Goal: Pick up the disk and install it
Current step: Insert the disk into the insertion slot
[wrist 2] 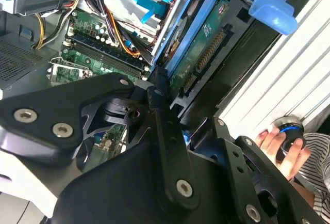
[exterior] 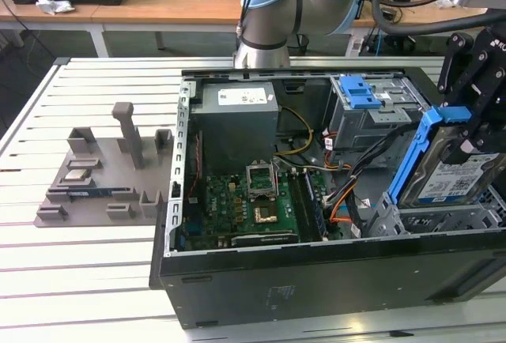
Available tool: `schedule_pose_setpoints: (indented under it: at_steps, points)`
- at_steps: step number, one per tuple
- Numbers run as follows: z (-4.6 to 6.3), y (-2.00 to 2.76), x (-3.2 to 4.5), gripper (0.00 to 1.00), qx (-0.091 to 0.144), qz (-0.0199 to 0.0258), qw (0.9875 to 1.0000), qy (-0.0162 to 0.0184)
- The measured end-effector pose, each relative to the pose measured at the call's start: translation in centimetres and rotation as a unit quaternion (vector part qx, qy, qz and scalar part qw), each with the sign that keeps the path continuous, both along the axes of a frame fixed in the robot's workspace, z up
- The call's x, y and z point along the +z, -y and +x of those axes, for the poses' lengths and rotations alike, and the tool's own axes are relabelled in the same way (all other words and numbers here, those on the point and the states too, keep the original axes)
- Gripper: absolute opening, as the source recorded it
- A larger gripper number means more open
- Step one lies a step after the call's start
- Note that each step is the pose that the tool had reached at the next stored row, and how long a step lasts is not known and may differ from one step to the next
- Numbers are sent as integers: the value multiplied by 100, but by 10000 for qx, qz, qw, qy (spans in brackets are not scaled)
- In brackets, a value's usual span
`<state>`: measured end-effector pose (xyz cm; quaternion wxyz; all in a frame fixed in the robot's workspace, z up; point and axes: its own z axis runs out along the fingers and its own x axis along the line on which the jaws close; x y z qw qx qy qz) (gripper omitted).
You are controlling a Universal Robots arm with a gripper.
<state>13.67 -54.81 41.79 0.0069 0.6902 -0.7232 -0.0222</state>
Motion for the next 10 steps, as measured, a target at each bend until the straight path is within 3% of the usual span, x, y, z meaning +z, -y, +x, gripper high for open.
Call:
schedule_pose_setpoints:
  at_steps: [4, 5, 7, 10]
  points:
    - [1, 0, 83, 37, 1, -1, 10000, 0]
    - [7, 0, 84, 37, 1, -1, 10000, -17]
    - [14, 0, 86, 37, 0, -3, 10000, -85]
    - [25, 0, 84, 37, 0, -2, 9999, -125]
